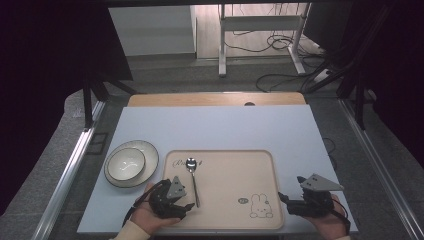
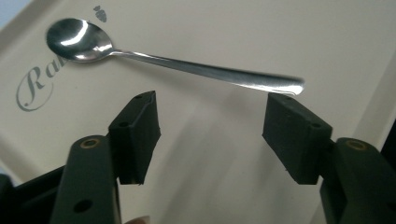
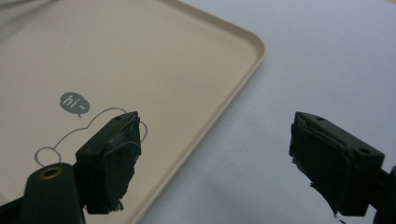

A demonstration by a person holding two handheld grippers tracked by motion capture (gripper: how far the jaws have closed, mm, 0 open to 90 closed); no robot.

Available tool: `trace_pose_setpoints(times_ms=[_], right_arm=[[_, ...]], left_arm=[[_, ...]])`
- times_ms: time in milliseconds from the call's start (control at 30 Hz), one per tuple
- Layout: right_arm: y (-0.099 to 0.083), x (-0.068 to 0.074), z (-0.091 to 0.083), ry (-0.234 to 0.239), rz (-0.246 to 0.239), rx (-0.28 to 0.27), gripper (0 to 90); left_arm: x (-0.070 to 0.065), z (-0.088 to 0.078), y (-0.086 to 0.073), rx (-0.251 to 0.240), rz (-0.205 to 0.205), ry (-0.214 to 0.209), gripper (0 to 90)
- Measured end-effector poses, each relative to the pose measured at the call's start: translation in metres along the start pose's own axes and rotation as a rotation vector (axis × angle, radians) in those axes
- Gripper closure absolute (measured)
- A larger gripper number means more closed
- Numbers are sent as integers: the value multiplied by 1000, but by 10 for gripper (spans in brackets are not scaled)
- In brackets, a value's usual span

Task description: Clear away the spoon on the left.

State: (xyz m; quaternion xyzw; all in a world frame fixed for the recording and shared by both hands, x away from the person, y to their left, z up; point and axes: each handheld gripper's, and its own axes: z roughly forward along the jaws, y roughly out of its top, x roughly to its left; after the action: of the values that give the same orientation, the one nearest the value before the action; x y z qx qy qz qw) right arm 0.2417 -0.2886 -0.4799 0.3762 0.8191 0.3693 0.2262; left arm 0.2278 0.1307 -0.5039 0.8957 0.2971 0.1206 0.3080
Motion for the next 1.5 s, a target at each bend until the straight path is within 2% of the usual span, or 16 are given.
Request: trace_pose_setpoints(times_ms=[133, 233, 433, 767, 933, 1167, 1300, 1500], right_arm=[[0, 0, -1, -2, 1, -2, 171], [0, -1, -1, -3, 4, -3, 171], [0, -1, 0, -1, 3, -3, 171], [-1, -7, 2, -1, 21, -13, 171], [-3, -6, 1, 7, 10, -12, 171], [-5, -5, -1, 7, -6, -8, 171], [-5, -1, -4, -2, -19, -11, 171], [-4, 2, -8, -8, -19, -25, 171]], left_arm=[[5, -5, 0, -17, -31, 6, 303], [8, -7, -2, -22, -34, 24, 288], [9, -10, -3, -41, -19, 50, 273], [9, -21, 2, -131, 6, 115, 256], [6, -22, 2, -129, 38, 140, 255], [7, -25, 5, -139, 52, 165, 254], [8, -32, 0, -155, 28, 192, 249], [8, -56, -19, -183, -25, 260, 248]])
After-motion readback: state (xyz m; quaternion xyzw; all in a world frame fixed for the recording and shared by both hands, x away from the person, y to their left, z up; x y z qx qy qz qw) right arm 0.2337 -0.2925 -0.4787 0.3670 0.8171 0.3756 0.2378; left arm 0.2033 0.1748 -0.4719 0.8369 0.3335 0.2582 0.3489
